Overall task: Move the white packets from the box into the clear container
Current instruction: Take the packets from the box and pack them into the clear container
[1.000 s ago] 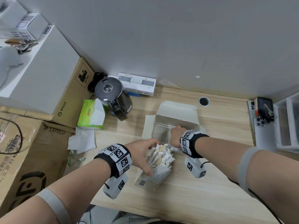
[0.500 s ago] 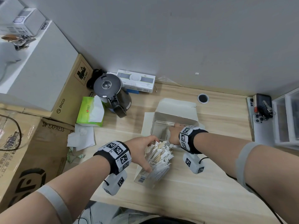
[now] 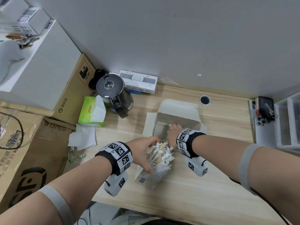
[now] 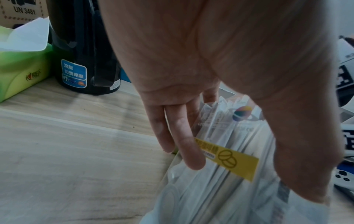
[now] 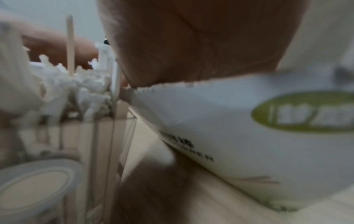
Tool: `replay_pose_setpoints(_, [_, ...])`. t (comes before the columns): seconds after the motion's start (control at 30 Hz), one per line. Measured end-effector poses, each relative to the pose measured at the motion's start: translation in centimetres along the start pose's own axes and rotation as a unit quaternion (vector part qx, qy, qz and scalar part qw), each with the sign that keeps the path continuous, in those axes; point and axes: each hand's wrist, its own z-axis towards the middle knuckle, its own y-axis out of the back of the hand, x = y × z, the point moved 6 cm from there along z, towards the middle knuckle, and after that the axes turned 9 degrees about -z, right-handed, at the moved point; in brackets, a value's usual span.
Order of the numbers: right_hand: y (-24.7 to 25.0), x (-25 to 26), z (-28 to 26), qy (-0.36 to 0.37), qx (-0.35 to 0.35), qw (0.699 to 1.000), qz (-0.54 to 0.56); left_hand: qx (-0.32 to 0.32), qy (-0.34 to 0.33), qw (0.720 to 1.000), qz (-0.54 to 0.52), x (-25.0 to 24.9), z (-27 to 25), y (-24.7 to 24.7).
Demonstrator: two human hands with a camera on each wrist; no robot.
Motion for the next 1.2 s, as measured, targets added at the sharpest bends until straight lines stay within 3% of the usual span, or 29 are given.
replay_pose_setpoints(0.23, [-0.1, -1.2, 0.5, 0.002, 0.007, 0.995, 0.099, -0.002, -0.002, 1.000, -0.009, 0.0, 0.3, 0.1])
replay_pose_setpoints(0.87, [0.5, -1.5, 1.1, -0.001, 0.019, 0.993, 0.114, 0.003, -0.004, 0.999, -0.032, 0.3, 0.7, -0.1])
replay_pose_setpoints(1.2, [3.0, -1.2, 0.5, 0.066, -0.028, 0.989, 0.130, 0.003, -0.015, 1.000, -0.021, 0.4, 0.5, -0.1])
